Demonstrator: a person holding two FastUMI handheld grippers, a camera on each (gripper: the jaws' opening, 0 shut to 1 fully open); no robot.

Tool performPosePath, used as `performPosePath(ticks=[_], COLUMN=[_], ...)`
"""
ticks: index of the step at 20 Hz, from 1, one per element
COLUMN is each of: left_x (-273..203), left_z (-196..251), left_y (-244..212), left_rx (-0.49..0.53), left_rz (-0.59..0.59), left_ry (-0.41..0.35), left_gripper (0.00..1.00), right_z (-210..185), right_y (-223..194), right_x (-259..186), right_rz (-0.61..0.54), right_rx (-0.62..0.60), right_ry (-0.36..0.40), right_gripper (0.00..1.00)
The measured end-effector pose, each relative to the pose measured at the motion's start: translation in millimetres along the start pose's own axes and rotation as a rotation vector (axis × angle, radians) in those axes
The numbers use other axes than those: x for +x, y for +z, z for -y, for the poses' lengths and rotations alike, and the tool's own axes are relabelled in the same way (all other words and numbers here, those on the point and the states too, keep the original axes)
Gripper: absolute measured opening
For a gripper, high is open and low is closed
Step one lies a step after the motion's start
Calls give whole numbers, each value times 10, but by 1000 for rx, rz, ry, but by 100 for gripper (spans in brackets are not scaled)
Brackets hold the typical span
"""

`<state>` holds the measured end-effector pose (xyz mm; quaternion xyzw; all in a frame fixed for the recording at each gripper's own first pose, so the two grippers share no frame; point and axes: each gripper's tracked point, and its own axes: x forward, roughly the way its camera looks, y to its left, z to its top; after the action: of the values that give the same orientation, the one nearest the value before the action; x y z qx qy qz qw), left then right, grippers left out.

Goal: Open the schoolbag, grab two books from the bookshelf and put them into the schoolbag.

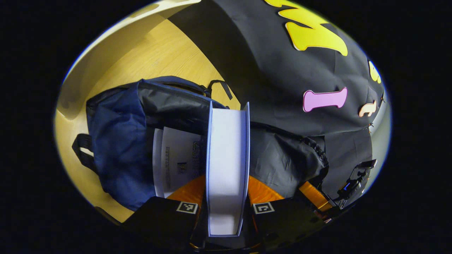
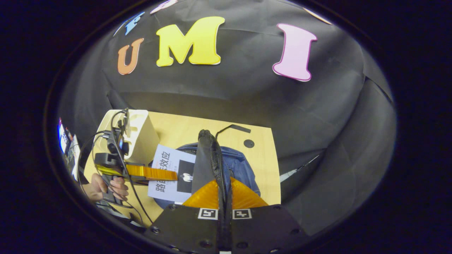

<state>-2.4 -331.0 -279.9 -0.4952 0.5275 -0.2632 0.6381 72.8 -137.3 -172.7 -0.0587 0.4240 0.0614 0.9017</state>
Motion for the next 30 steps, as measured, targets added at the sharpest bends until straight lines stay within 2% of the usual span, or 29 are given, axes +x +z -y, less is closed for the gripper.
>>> performPosePath(ticks=[7, 8, 10, 11, 12, 17, 18, 20, 21, 23, 26, 28, 29, 30], left_x=[433, 483, 517, 507, 516, 320, 238, 21, -138, -504, -882, -1116, -1215, -1351], left_z=[-151, -211, -345, -365, -369, -537, -564, -635, -617, -596, -431, -378, -343, -299], left_y=[-28, -27, -20, -40, -52, -135, -136, -125, -113, -70, 96, 170, 176, 149], left_rx=[-61, -68, -72, -82, -90, -32, -9, 52, 98, 231, 455, 533, 550, 557], left_rz=[-31, -39, -45, -63, -79, -163, -173, -190, -192, -190, -145, -108, -97, -86], left_ry=[-55, -40, -4, 3, 12, 201, 245, 358, 401, 499, 605, 665, 678, 689], left_gripper=[43, 46, 57, 57, 66, 79, 87, 71, 79, 79, 79, 79, 79, 79], right_z=[-119, -144, -193, -216, -238, -285, -306, -361, -399, -481, -643, -764, -834, -913], right_y=[17, 11, -16, -31, -39, -51, -58, -79, -98, -135, -166, -184, -214, -231], right_x=[51, 72, 115, 139, 158, 241, 251, 258, 261, 261, 252, 256, 257, 253], right_rz=[-13, -17, -29, -33, -38, -46, -46, -47, -46, -47, -44, -41, -43, -43], right_rx=[-8, -2, 16, 20, 23, 40, 45, 46, 46, 49, 55, 54, 51, 48], right_ry=[15, 20, 35, 42, 47, 68, 74, 84, 89, 101, 125, 136, 143, 151], right_gripper=[0, 0, 0, 0, 0, 0, 0, 0, 0, 0, 0, 0, 3, 0])
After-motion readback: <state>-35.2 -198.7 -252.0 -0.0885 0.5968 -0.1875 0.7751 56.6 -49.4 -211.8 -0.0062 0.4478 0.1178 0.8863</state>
